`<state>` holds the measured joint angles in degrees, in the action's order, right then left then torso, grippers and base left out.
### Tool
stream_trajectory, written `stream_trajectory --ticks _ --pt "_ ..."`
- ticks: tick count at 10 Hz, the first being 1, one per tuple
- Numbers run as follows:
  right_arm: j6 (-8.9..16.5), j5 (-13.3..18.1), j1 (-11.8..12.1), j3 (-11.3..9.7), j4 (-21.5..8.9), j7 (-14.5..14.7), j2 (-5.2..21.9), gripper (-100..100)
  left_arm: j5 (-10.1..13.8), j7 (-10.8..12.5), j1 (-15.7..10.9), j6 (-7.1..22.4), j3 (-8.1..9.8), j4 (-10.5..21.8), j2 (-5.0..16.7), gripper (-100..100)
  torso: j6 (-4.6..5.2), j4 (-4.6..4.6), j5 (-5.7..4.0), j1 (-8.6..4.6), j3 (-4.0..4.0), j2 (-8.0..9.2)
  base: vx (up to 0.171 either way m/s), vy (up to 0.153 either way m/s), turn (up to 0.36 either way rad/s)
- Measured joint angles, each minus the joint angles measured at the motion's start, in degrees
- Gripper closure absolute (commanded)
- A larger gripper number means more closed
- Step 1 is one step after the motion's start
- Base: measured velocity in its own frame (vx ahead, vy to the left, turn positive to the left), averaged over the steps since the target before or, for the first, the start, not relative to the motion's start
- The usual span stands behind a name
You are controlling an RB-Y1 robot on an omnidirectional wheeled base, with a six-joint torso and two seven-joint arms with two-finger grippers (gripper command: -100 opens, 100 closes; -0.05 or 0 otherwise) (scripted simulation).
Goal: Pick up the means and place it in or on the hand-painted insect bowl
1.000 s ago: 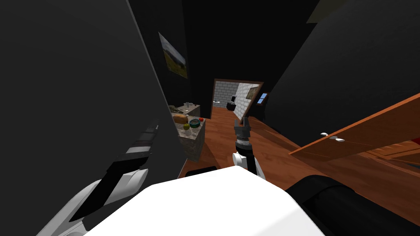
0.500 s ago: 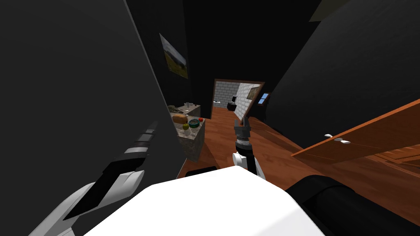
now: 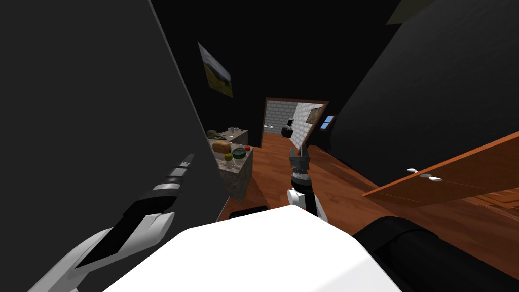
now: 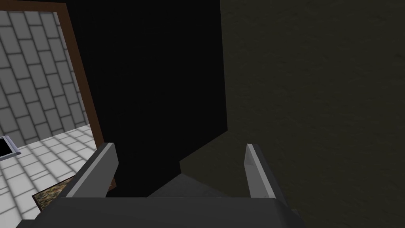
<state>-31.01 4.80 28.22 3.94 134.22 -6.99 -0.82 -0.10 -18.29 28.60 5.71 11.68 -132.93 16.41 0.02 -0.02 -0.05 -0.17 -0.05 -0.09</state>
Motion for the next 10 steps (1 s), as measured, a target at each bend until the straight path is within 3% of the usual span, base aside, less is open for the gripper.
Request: stream_trajectory --ticks 4,10 --pt "0.0 0.0 0.0 0.0 0.0 0.0 0.0 0 0.9 -1.8 0.0 6.8 1.93 0.8 1.1 -100 0.0 -0.03 -0.03 -0.13 -0.07 -0.13 0.049 -0.083 0.036" --pt "0.0 0.0 0.0 0.0 0.0 0.0 0.0 0 2.1 -4.9 2.1 15.6 4.64 2.9 2.5 -100 0.01 -0.05 -0.06 -0.23 -0.13 -0.22 0.074 -0.094 0.033"
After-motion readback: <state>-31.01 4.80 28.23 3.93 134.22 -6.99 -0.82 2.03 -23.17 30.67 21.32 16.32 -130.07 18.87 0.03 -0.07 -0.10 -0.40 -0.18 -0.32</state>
